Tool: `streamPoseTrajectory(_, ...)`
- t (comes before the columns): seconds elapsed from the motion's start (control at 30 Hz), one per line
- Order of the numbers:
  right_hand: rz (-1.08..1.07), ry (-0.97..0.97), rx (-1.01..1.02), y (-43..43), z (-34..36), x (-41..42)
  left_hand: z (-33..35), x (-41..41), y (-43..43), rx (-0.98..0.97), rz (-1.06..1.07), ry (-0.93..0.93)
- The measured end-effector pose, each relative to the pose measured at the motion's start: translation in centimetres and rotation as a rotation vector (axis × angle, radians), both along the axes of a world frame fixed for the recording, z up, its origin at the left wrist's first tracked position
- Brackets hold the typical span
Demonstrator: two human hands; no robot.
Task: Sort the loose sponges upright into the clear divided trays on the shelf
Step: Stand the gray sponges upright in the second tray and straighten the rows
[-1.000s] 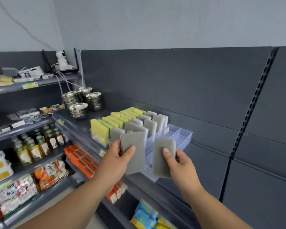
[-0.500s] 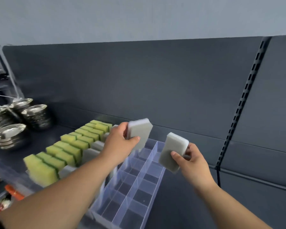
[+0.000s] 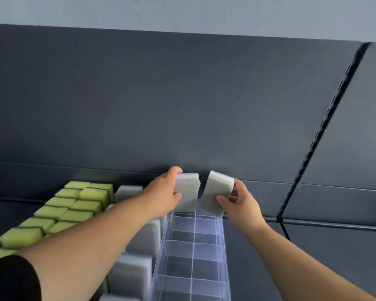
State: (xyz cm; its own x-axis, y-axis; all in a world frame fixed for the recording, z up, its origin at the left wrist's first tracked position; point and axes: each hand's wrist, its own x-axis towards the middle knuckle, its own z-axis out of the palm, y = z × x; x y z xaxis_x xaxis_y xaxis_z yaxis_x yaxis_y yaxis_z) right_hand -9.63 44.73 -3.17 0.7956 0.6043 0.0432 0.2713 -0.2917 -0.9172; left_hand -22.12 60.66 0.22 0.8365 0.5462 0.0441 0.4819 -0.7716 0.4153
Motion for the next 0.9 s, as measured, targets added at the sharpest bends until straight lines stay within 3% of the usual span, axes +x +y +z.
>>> streamPoseTrajectory(0.23,-0.047,-0.043,-0.077,1.1,-0.9,-0.8,-0.7,0.4,1.1,0.120,-0.166,0.107)
streamPoseTrajectory(0.57,-0.066,-0.226,-0.421,2.5,-2.1,-1.7,-2.5,0.6,0.7,0.295,-0.200,0.306)
streamPoseTrajectory(0.7,-0.103,-0.285,-0.461,2.5,-2.1,-2.1,-2.5,0.6,0.8,0.278,-0.204,0.296)
streamPoseTrajectory(0.9,-0.217,-0.178,-0.402,-1.2,-1.3,-3.4,-1.1,-0.7,0.3,0.222,-0.176,0.169)
